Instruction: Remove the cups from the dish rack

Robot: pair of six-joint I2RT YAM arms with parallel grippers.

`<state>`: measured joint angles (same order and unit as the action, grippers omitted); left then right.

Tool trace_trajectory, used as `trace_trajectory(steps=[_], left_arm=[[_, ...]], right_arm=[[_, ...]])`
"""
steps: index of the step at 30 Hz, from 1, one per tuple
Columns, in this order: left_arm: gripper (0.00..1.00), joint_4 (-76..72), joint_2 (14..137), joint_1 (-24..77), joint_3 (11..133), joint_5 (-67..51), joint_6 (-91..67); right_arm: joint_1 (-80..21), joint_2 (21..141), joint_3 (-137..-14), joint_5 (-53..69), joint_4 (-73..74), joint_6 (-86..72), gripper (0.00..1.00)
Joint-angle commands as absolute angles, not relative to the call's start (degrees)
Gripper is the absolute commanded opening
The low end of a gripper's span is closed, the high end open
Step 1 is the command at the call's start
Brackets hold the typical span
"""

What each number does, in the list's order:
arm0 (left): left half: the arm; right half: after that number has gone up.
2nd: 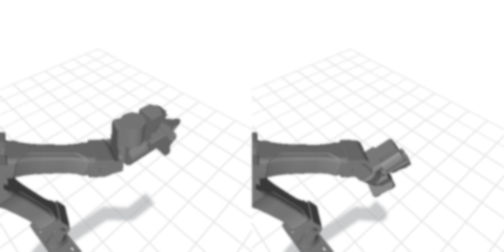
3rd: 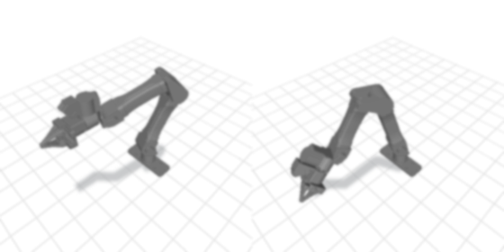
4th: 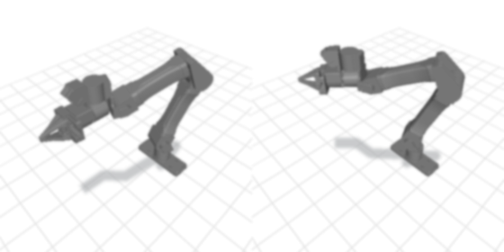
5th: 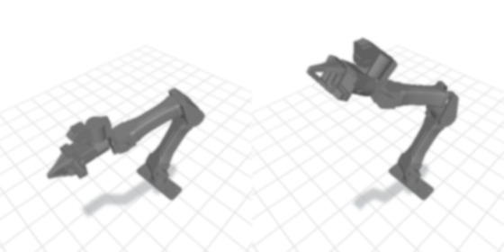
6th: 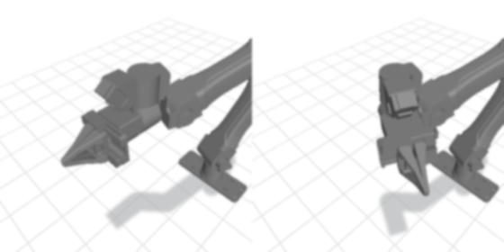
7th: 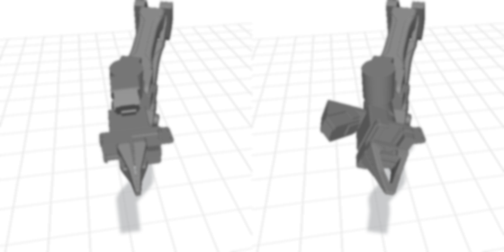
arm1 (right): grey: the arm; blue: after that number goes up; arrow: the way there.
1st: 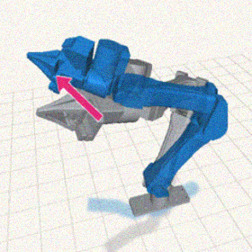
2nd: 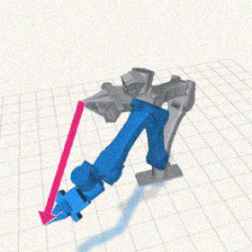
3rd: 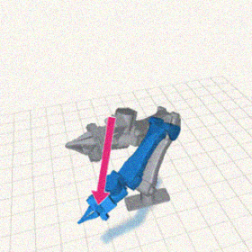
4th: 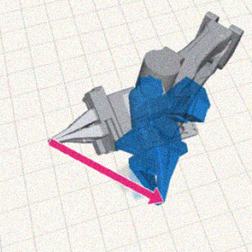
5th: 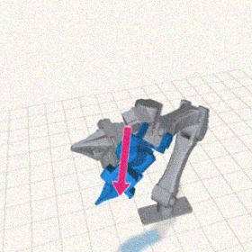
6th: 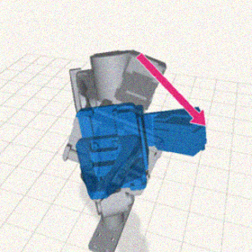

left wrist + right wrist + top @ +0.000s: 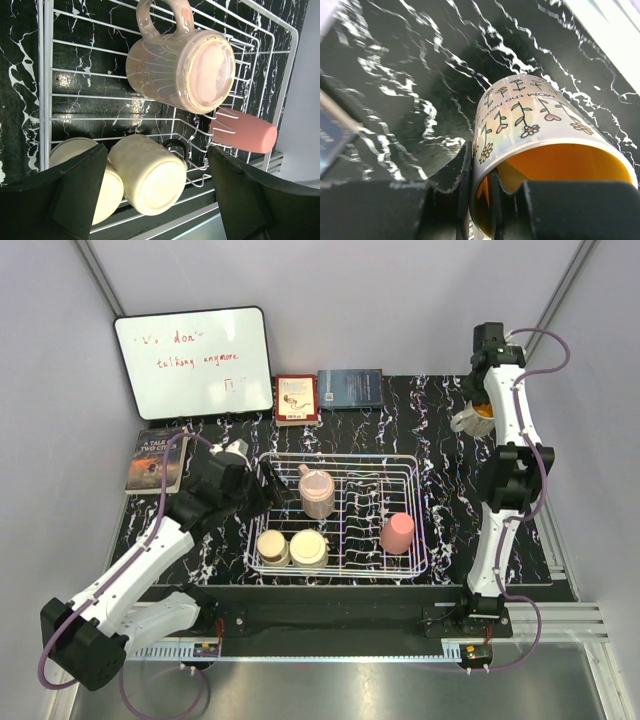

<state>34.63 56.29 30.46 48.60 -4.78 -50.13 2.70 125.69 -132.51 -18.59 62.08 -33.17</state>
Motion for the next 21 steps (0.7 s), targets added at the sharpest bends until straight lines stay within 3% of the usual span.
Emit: trace_trajectory(steps=[1, 6, 21], left_arm=[[0.84, 35.85, 57.39, 30.32, 50.62, -5.63, -47.55], [0.84, 36.83, 58.36, 30.32, 50.63, -4.4, -47.37], [0.82, 36.91, 61.96, 30.32, 50.18, -4.13, -48.25]], right_arm=[[3.08, 129.01, -138.33, -21.71, 61.61, -31.46, 0.0], [5.17, 133.5, -142.73, -19.6, 60.47, -32.08, 0.0], [9.05, 139.65, -140.71, -15.29, 59.68, -32.34, 0.0]])
